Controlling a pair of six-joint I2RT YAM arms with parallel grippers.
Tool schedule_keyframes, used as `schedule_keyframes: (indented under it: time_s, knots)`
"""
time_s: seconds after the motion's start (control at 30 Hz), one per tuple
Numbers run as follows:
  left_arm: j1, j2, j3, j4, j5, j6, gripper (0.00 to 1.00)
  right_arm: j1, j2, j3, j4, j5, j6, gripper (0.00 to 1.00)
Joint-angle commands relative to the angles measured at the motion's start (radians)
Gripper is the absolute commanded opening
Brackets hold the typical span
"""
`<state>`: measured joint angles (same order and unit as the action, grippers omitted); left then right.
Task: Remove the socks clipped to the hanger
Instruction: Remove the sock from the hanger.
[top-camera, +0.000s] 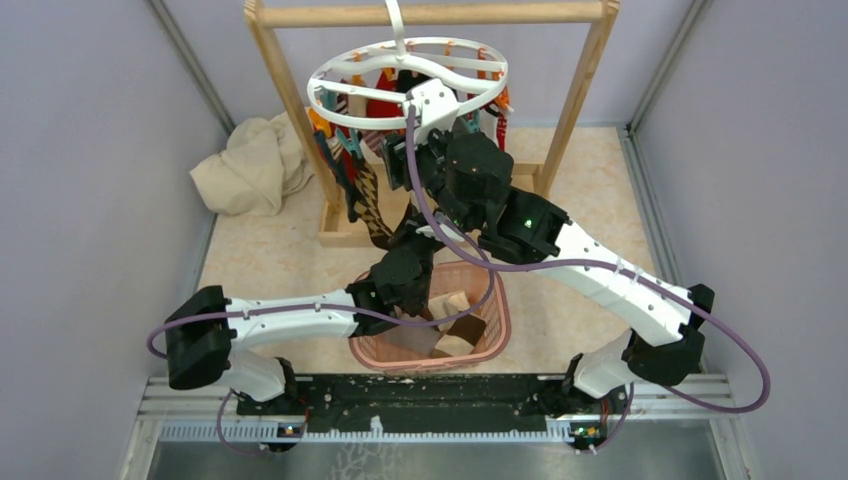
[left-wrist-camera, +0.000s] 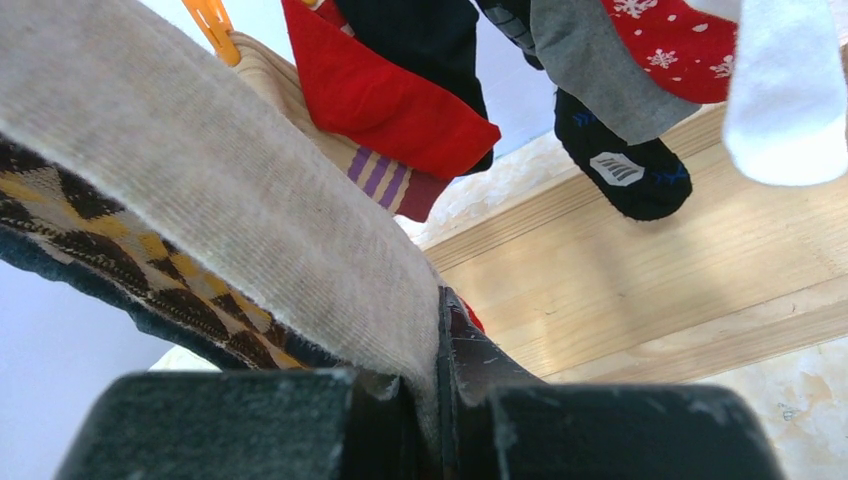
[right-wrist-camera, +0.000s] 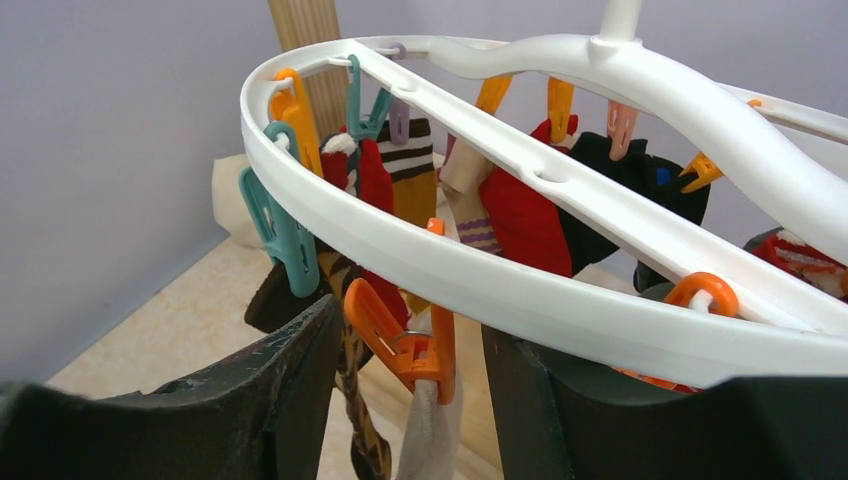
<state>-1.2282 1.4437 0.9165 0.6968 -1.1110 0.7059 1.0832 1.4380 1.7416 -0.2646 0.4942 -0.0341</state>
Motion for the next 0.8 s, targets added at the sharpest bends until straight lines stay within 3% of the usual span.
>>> schedule_keyframes:
  time_s: [0.0,0.53,0.6,0.67,0.77]
  knots:
    - [-0.007,0.011,-0.002,0.0,-0.004,-0.015,0.03,-0.017,-0.02,0.041,0.112,-0.029,-0.015,0.52]
    - [-0.007,0.011,-0.004,0.0,-0.003,-0.015,0.03,-0.017,-0.009,0.054,0.13,-0.059,-0.031,0.33]
    - [-0.007,0.012,-0.004,-0.001,-0.002,-0.014,0.03,-0.017,-0.007,0.056,0.128,-0.064,-0.033,0.26]
    - [-0.007,0.011,-0.002,0.0,0.0,-0.012,0.03,-0.017,-0.006,0.058,0.126,-0.066,-0.035,0.13]
    - [-0.007,0.013,0.001,0.001,-0.001,-0.01,0.04,-0.017,-0.003,0.059,0.126,-0.066,-0.036,0.07]
